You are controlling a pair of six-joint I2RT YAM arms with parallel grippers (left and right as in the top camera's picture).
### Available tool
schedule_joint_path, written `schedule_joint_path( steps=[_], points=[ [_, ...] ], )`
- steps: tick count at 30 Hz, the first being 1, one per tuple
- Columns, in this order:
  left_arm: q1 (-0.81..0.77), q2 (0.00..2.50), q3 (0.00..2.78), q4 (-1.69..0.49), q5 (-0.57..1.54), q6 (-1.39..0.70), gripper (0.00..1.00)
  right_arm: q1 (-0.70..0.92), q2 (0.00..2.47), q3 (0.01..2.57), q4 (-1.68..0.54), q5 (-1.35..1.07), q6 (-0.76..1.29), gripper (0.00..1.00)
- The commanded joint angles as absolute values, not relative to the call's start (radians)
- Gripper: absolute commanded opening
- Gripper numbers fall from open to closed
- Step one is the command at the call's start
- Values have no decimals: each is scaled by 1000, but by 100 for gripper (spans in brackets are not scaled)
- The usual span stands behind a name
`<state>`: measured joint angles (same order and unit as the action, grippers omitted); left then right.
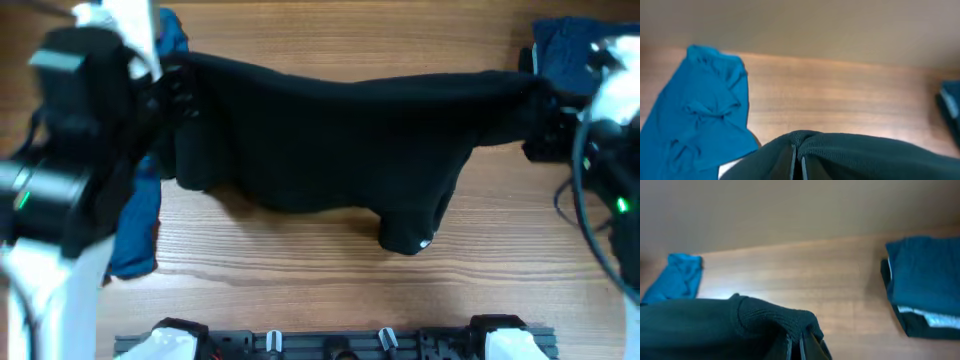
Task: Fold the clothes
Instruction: 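Stretch the shirt between both grippers and lay it flat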
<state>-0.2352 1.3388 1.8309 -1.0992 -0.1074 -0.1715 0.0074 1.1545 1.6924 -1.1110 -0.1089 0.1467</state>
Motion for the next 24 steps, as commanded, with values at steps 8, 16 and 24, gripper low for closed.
schedule_joint_path(
  steps=[8, 16, 24],
  points=[
    [-231, 1805, 1839, -785, -125, -188, 4, -61, 1653, 1707, -870, -52, 187, 4],
    [-231, 2084, 1839, -389, -192, -187, 100, -88, 1930, 1707, -484, -52, 210, 100],
    [-218, 1971, 1839, -659, -186, -192, 100, -91, 1802, 1708, -693, -129, 215, 99]
  ],
)
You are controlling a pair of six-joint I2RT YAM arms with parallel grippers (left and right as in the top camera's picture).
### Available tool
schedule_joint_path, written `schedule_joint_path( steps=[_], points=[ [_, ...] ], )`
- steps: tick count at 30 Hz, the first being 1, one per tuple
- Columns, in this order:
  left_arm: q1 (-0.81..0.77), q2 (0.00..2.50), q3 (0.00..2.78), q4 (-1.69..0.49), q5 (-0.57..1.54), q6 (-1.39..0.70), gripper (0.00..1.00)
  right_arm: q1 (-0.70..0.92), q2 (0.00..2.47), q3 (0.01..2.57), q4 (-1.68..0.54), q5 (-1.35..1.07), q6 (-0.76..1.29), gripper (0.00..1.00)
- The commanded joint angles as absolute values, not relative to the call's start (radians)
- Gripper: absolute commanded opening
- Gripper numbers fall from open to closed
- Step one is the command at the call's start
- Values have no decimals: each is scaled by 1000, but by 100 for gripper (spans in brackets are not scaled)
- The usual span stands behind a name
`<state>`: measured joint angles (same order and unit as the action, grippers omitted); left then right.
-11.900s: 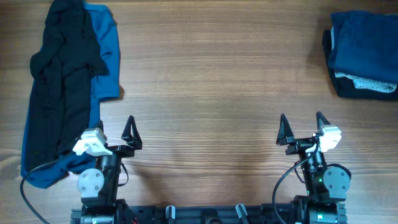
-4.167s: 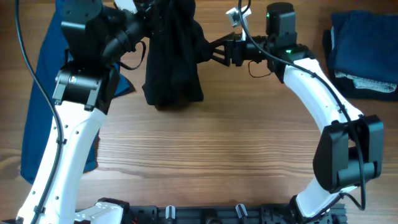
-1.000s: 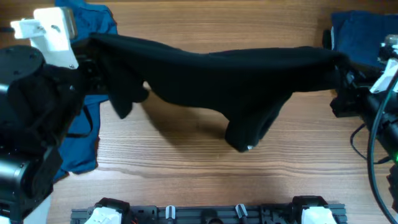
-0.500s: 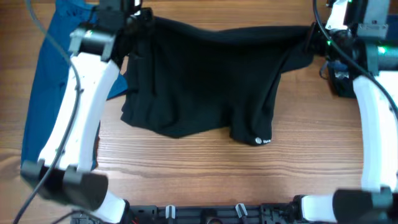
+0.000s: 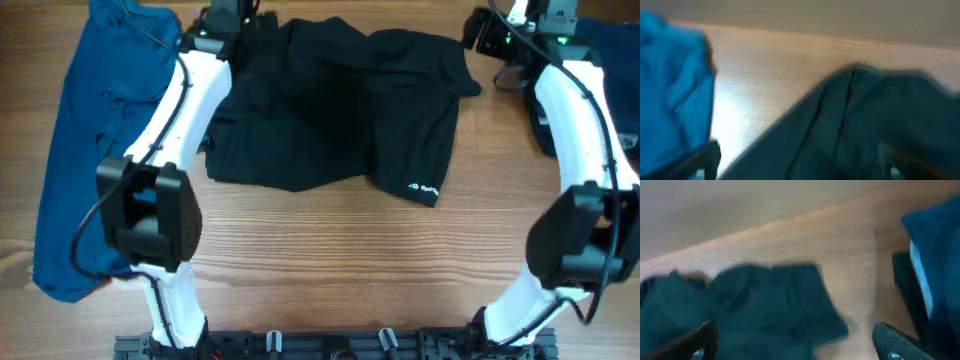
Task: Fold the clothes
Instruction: 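Stretch the shirt between both grippers and lay it flat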
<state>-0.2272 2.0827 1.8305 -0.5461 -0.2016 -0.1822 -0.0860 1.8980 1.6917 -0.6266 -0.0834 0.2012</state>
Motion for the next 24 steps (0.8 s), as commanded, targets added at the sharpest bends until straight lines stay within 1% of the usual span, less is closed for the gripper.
schedule_joint_path(
  steps=[1, 2, 5, 6, 8, 11, 14, 16, 21, 23, 24],
  points=[
    [-218, 1919, 1839, -816, -120, -202, 100, -91, 1762, 1708, -813, -153, 233, 99],
    [-218, 1895, 1839, -919, -78, -268, 100, -91, 1741, 1708, -897, -169, 235, 99],
    [-219, 1870, 1837, -1201, -46, -461, 100, -91, 1705, 1707, -1141, -211, 235, 86],
    [-219, 1870, 1822, -1264, -45, -488, 100, -89, 1703, 1707, -1200, -213, 236, 82],
    [-220, 1870, 1756, -1299, -44, -507, 100, -88, 1703, 1695, -1263, -212, 236, 80],
    [-220, 1870, 1639, -1270, -22, -550, 100, -88, 1703, 1656, -1269, -213, 238, 80],
    [-220, 1870, 1502, -1181, 60, -567, 99, -88, 1703, 1599, -1254, -227, 205, 80],
    [-219, 1870, 1418, -1122, 98, -570, 96, -88, 1703, 1568, -1241, -227, 198, 80],
    [-210, 1870, 1251, -952, 96, -584, 92, -76, 1703, 1513, -1182, -228, 179, 80],
    [-205, 1870, 1197, -840, 51, -581, 85, -63, 1703, 1503, -1155, -228, 180, 80],
    [-207, 1872, 1179, -798, 25, -581, 84, -58, 1703, 1500, -1148, -228, 182, 80]
  ],
)
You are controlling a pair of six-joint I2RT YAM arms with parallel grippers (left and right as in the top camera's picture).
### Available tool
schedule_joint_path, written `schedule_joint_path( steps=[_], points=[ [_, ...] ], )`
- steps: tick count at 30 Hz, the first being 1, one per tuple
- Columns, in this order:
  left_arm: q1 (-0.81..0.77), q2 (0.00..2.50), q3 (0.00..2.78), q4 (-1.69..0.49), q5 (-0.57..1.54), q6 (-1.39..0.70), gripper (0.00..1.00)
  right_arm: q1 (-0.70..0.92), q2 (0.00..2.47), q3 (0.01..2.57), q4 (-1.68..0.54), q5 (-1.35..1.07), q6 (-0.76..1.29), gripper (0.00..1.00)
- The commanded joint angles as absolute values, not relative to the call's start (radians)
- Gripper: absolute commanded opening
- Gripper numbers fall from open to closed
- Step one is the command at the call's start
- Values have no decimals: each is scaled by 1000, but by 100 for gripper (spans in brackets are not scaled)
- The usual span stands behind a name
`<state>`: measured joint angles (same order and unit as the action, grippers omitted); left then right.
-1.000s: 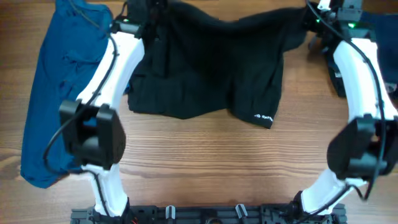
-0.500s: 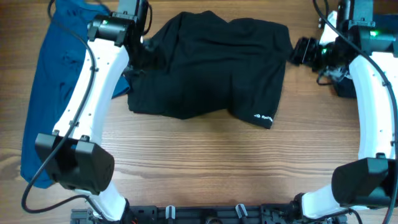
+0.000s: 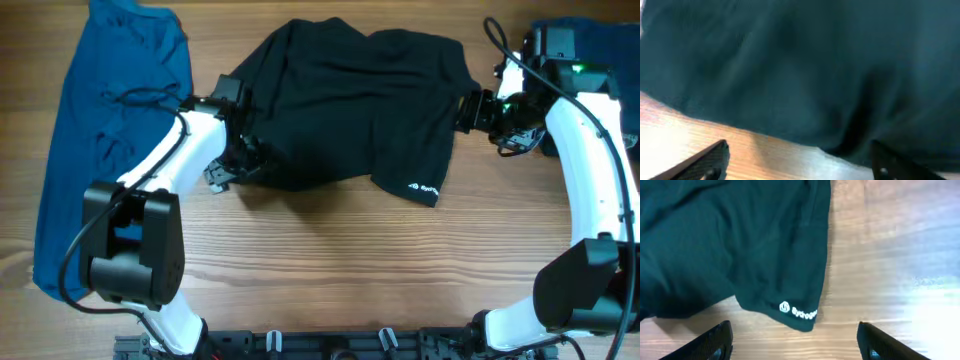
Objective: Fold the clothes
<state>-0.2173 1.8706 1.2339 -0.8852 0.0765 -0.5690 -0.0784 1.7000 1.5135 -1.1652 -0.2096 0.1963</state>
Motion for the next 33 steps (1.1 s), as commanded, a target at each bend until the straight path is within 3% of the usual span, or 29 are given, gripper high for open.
schedule_joint_path(
  steps=[1, 3, 5, 7, 9, 14, 19, 20, 21, 23, 30, 32, 33],
  points=[
    [-207, 1875, 1161, -763, 7, -581, 82, -51, 1703, 1498, -1140, -228, 184, 80],
    [-207, 1882, 1140, -723, -9, -581, 76, -38, 1703, 1497, -1134, -228, 184, 80],
    [-207, 1883, 1139, -710, -36, -581, 63, -33, 1703, 1497, -1134, -227, 186, 80],
    [-205, 1883, 1139, -687, -48, -580, 36, -33, 1703, 1497, -1132, -227, 186, 79],
    [-204, 1880, 1162, -700, -46, -581, 4, -33, 1703, 1497, -1132, -227, 186, 79],
    [-207, 1828, 1399, -870, -74, -570, 4, -33, 1703, 1497, -1114, -228, 186, 79],
    [-207, 1819, 1511, -767, -103, -528, 6, -33, 1703, 1497, -1112, -228, 186, 79],
    [-207, 1822, 1511, -747, -103, -527, 17, -33, 1703, 1497, -1113, -228, 186, 79],
    [-207, 1829, 1511, -735, -104, -521, 36, -33, 1703, 1497, -1114, -228, 186, 79],
    [-207, 1847, 1511, -726, -116, -501, 100, -33, 1703, 1497, -1118, -228, 186, 79],
    [-204, 1864, 1511, -839, -162, -501, 99, -33, 1703, 1497, -1120, -246, 185, 79],
    [-204, 1864, 1511, -917, -162, -502, 93, -33, 1703, 1497, -1119, -246, 185, 79],
    [-204, 1865, 1504, -955, -159, -501, 82, -33, 1703, 1497, -1118, -246, 185, 79]
  ],
)
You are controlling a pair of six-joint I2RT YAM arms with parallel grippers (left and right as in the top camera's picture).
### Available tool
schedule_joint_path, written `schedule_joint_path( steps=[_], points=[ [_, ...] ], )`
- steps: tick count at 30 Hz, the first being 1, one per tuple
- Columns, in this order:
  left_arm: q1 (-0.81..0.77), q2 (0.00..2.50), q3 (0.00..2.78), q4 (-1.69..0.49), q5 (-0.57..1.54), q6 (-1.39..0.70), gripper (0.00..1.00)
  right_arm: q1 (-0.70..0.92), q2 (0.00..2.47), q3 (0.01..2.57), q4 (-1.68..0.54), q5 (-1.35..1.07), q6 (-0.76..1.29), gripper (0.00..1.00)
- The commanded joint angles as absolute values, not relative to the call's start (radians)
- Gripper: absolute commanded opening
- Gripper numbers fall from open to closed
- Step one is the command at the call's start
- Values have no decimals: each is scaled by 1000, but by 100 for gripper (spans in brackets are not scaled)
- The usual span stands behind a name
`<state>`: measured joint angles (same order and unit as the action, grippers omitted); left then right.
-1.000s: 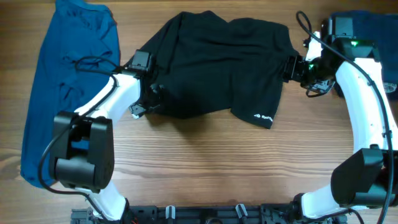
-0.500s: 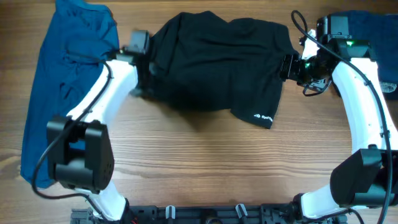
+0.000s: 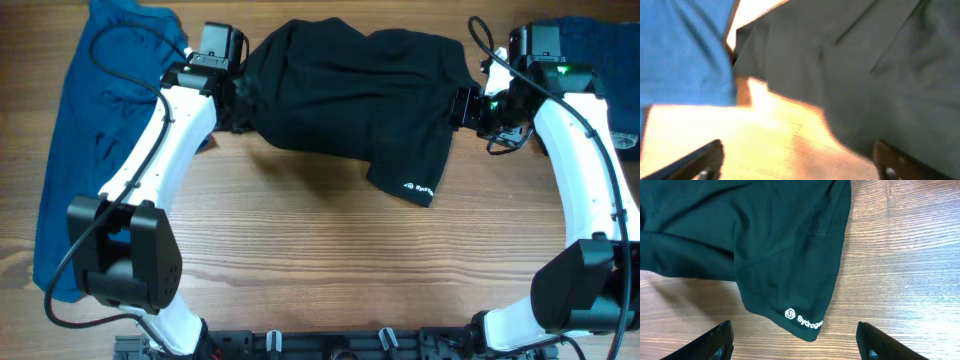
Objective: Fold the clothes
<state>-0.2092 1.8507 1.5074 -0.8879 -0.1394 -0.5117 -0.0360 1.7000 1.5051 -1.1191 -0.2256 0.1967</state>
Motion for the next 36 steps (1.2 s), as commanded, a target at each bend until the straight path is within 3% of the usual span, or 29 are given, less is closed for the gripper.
schedule_joint_path(
  steps=[1, 4, 9, 16, 24, 27, 36],
  points=[
    [-204, 1865, 1489, -959, -160, -501, 75, -33, 1703, 1497, -1114, -246, 184, 79],
    [-204, 1869, 1431, -905, -182, -499, 61, -33, 1703, 1497, -1108, -246, 184, 79],
    [-204, 1905, 1314, -731, -184, -377, 69, -33, 1703, 1497, -1108, -245, 183, 79],
    [-204, 1972, 1260, -484, -186, -129, 73, -33, 1703, 1497, -1108, -245, 184, 79],
    [-204, 1977, 1260, -406, -350, -32, 73, -33, 1703, 1497, -1089, -242, 187, 79],
    [-204, 1977, 1260, -379, -349, -30, 68, -33, 1703, 1497, -1088, -242, 187, 79],
    [-204, 1977, 1260, -302, -334, -33, 41, -33, 1703, 1497, -1088, -242, 187, 79]
  ],
)
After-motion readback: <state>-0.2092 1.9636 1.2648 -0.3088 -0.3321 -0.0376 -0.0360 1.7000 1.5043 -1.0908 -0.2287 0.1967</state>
